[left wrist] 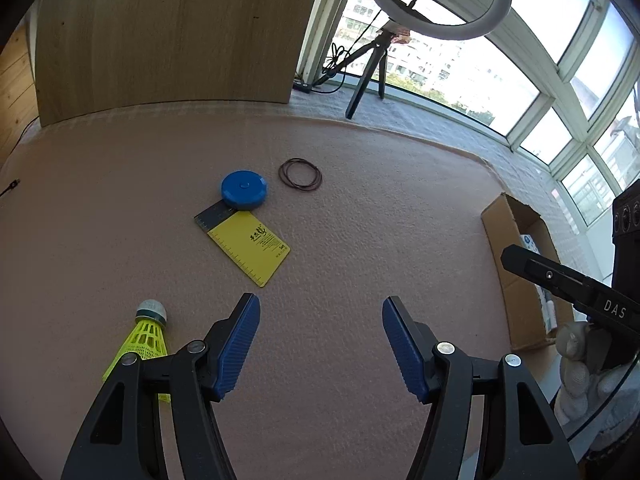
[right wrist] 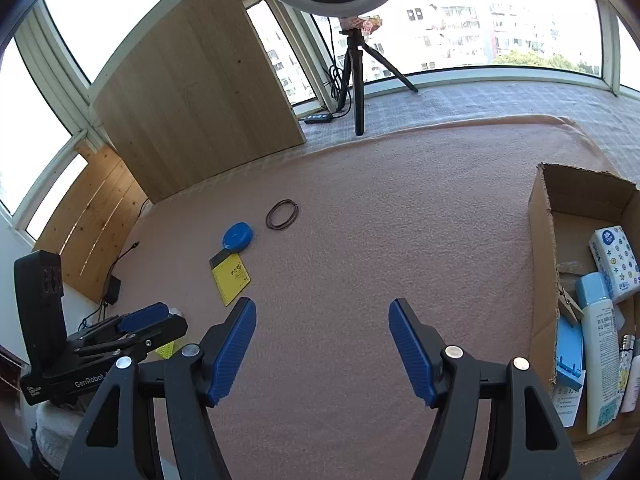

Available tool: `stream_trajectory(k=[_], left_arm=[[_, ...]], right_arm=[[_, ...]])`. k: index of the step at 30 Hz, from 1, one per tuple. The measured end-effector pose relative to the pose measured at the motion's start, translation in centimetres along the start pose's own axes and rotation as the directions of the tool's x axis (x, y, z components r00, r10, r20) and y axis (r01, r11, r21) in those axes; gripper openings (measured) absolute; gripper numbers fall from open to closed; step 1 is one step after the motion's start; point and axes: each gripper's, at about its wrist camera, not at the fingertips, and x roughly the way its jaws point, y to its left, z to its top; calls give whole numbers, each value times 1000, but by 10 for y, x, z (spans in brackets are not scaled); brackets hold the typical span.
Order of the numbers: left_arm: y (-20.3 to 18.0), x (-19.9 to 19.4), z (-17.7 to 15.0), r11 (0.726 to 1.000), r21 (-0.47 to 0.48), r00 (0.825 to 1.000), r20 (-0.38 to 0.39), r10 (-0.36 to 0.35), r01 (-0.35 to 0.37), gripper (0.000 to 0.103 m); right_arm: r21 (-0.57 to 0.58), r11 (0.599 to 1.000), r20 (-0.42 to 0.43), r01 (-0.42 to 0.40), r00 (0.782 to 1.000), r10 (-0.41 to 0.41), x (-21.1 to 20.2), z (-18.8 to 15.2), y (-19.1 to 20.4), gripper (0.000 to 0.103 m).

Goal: Organize objects
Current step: 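Move the right gripper to the yellow ruler card and close on it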

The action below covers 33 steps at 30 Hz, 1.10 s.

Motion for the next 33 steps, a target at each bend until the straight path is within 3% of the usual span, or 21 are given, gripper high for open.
stream_trajectory(k=[10,16,22,26,33], left_arm=[[57,-26,-29,993,-114,1000,7,27,-26,67],[79,-37,-51,985,-167,999,0,46,-45,67],[100,-42,-67,975,-216,998,-11,57,-58,67],[113,-44,-71,968,-242,998,-7,67,-67,67],[126,-48,-75,962,-263,997,-5,75,-74,67]], right_arm=[[-236,968,-177,-82,983,40,85,17,84,65],[-348,933,-263,-88,965,-7,144,18,123,65],[-414,906,-321,-88,946,-55,187,20,144,65],[-400,911,-361,-101,931,-55,204,23,147,65],[-449,891,-359,-69,927,-109,218,21,160,66]])
